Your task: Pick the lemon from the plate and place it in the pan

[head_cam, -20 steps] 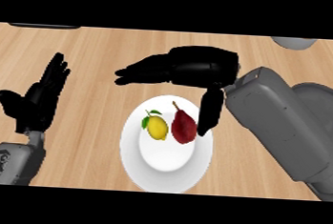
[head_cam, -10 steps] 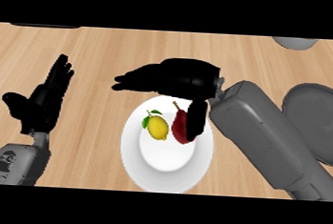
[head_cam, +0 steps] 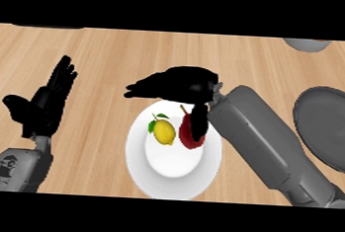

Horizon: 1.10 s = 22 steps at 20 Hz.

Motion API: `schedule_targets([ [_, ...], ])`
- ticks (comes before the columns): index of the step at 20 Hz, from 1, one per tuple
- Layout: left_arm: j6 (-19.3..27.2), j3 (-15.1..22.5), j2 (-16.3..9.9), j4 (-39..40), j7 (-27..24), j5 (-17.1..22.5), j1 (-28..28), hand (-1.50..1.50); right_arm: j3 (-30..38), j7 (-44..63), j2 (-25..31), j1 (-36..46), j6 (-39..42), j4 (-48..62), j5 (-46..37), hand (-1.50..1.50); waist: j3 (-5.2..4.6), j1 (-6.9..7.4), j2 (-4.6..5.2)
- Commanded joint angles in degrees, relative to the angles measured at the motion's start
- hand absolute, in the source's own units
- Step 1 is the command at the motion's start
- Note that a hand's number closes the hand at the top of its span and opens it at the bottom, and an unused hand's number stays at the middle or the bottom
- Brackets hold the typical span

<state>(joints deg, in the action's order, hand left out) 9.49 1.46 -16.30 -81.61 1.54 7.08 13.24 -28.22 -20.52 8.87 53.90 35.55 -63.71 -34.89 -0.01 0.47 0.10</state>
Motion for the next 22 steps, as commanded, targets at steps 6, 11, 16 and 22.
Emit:
schedule_targets([
  [6, -1.23, -2.65, -0.78, -0.71, 3.22, -0.47, 2.53, 0.00, -2.60, -4.48, -5.19, -0.25, -2.70, 6.55, -9.04, -1.50, 0.01, 0.09, 0.03],
  [11, -3.99, -3.87, -0.78, -1.48, 2.22, 0.57, 1.00, 0.00, -2.70, -6.55, -4.50, -1.33, -3.95, 7.12, -14.09, -1.50, 0.01, 0.13, -0.01],
  [16, -1.43, -2.04, 1.12, -4.25, 2.64, -2.11, -1.67, 0.00, -6.81, -0.69, -4.61, -4.42, -4.05, 1.34, -19.97, -1.50, 0.02, -0.09, -0.20],
  [22, -4.38, -4.46, 0.77, 1.21, 2.36, -1.07, 2.13, 0.00, -5.60, -2.21, -7.15, -3.39, -5.57, 7.71, -25.15, -1.50, 0.00, -0.18, -0.03],
])
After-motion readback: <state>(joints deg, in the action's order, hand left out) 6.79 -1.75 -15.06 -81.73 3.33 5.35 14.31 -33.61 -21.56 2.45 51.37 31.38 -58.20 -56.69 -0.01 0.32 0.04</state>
